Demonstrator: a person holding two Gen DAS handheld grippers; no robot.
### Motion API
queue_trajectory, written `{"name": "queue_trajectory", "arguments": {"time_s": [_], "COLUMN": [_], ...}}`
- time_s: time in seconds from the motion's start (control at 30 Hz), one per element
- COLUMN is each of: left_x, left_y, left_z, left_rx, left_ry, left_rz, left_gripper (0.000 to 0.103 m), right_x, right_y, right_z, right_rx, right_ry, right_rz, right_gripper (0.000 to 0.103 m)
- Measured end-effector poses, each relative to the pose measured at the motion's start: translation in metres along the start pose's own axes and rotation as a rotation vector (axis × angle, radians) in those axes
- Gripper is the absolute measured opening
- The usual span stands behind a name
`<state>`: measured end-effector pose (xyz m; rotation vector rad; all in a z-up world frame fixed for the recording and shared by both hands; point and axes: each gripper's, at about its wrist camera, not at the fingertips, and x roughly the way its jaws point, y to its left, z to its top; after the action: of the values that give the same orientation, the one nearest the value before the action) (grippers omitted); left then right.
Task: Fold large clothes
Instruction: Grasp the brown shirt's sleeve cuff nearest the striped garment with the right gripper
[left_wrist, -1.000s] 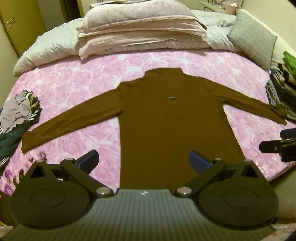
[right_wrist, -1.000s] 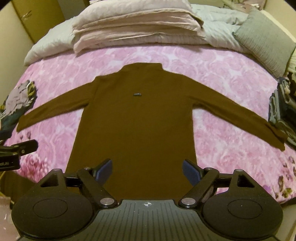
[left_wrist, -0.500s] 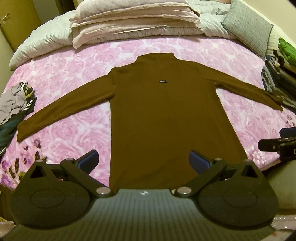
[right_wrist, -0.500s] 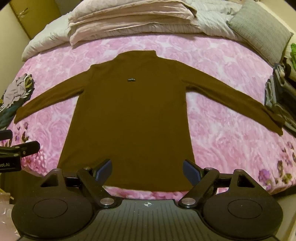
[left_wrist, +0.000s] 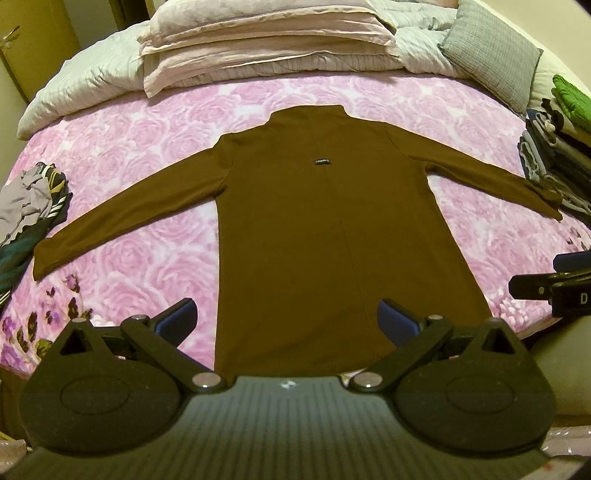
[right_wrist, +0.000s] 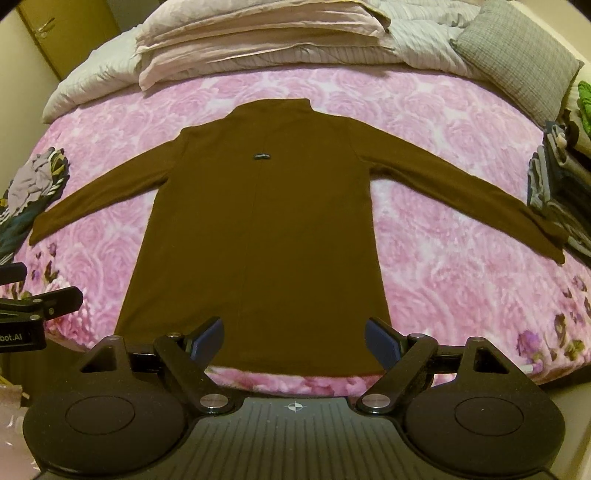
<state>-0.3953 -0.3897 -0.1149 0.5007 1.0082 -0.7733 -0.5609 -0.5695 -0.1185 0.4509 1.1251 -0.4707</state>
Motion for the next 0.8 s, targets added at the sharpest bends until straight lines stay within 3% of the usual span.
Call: {"name": "queue_trajectory", "arguments": {"time_s": [0.3, 0.43, 0.63, 0.8], "left_x": [-0.008, -0.012, -0.014, 0.0], "left_y": [0.017, 0.043, 0.124, 0.228], "left_z": [0.002, 0.0, -0.005, -0.01], "left_rx": [-0.037, -0.054, -0.083, -0.106], "left_ry": [-0.019, -0.053, -0.065, -0.053], "left_rz": [0.019, 0.06, 0.158, 0.221], "left_gripper": [0.102, 0.102, 0.102, 0.102], "right_x": [-0.001, 0.006, 0.016, 0.046], "right_y": [0.01, 0.033, 0.1, 0.189], "right_z": [0.007, 0.018, 0.038, 0.054], "right_rx": [-0.029, -0.133, -0.34, -0.507], "right_ry": [-0.022, -0.082, -0.15, -0.215], "right_rz": [0.012, 0.053, 0.139, 0.195], "right_gripper": [0.081, 0.081, 0.081, 0.08]}}
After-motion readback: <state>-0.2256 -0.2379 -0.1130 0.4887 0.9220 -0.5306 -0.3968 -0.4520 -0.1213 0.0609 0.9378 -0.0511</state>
